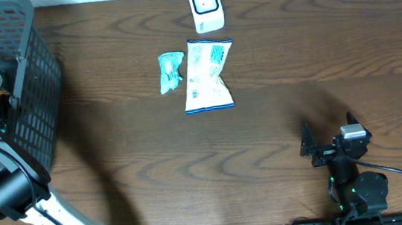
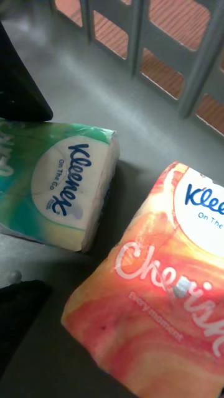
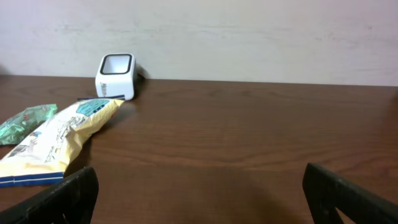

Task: Scan the item barcode
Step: 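Reach into the basket and grasp the Kleenex On The Go pack with the left gripper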

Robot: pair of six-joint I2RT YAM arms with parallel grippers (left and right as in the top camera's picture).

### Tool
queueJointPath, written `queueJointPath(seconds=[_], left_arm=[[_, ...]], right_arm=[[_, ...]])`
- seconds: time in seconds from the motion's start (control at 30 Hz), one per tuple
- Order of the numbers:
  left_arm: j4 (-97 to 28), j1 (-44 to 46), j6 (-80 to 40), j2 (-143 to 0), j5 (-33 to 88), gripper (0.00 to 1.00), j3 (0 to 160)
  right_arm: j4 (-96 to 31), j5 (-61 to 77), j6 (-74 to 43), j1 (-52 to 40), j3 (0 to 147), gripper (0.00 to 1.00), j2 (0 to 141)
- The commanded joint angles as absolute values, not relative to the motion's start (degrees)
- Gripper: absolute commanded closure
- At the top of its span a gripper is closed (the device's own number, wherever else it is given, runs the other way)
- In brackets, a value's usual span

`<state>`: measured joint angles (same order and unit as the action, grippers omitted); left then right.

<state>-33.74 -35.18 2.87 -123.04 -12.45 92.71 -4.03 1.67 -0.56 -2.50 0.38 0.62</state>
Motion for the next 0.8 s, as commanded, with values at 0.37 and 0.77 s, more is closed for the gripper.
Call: queueJointPath(seconds=[0.37, 0.77], left_arm=[[-34.0, -35.2, -3.9, -121.1, -13.6, 0.93, 93.0], [-31.5, -35.3, -26.3, -88.4, -4.5, 0.93, 93.1]], right_arm=[[-4.3, 1.6, -0.1, -3.1, 0.3, 0.01, 0.3], [-4.3, 1.6, -0.1, -3.1, 0.3, 0.01, 0.3]])
